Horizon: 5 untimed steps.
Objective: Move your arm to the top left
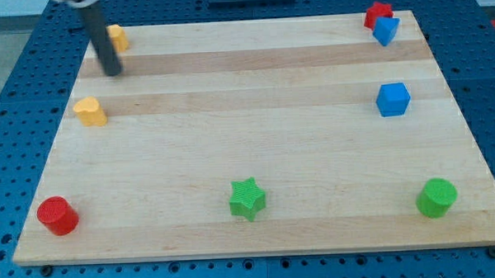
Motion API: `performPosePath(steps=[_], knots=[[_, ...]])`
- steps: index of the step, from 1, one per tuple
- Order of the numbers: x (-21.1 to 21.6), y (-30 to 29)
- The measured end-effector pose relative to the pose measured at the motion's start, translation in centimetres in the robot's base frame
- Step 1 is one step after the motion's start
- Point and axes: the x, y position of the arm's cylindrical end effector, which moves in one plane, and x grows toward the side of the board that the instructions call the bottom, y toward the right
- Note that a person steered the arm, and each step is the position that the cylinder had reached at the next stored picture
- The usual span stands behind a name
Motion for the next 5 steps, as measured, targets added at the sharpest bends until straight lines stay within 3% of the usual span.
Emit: performPosePath(steps=[1,3,5], knots=[[0.0,-3.5],[-4.8,-3.5],[-6.4,-3.4]])
